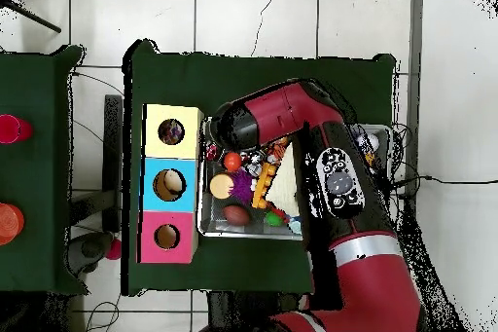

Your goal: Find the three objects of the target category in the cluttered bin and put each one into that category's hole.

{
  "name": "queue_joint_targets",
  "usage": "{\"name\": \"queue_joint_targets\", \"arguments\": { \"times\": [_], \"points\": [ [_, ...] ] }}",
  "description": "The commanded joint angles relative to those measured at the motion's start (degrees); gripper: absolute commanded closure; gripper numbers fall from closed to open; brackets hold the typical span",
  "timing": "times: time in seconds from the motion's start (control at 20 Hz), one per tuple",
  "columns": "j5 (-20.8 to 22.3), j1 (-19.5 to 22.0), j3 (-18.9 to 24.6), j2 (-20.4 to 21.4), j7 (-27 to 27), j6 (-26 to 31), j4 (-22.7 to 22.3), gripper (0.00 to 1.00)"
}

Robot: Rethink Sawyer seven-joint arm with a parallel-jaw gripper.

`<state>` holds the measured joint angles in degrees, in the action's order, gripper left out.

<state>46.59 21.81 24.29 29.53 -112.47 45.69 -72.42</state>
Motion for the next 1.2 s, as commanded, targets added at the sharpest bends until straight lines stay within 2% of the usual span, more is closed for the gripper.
{"name": "queue_joint_targets", "arguments": {
  "times": [0.05, 0.15, 0.3, 0.55, 0.6, 0.75, 0.95, 1.15, 1.2],
  "points": [
    [8.44, -0.22, 0.57, -4.17, 22.57, 0.8, 2.79, 0.0],
    [10.1, -0.71, 0.39, -4.8, 24.33, 1.55, 3.55, 0.0],
    [11.09, -0.77, 0.05, -5.28, 23.0, 1.09, 3.55, 0.0],
    [10.16, -0.16, 0.38, -7.15, 23.15, 3.48, 4.69, 0.0],
    [8.6, 0.31, 0.35, -7.35, 20.56, 3.48, 4.57, 1.0],
    [5.71, 1.32, 1.86, -7.8, 22.1, 5.85, 4.76, 1.0],
    [1.59, 1.2, 3.06, -6.33, 25.02, 12.44, 5.6, 1.0],
    [-0.99, 1.43, 3.3, -5.46, 25.0, 14.58, 5.7, 1.0],
    [-1.36, 1.51, 3.32, -5.47, 25.72, 14.67, 5.7, 0.0]
  ]
}}
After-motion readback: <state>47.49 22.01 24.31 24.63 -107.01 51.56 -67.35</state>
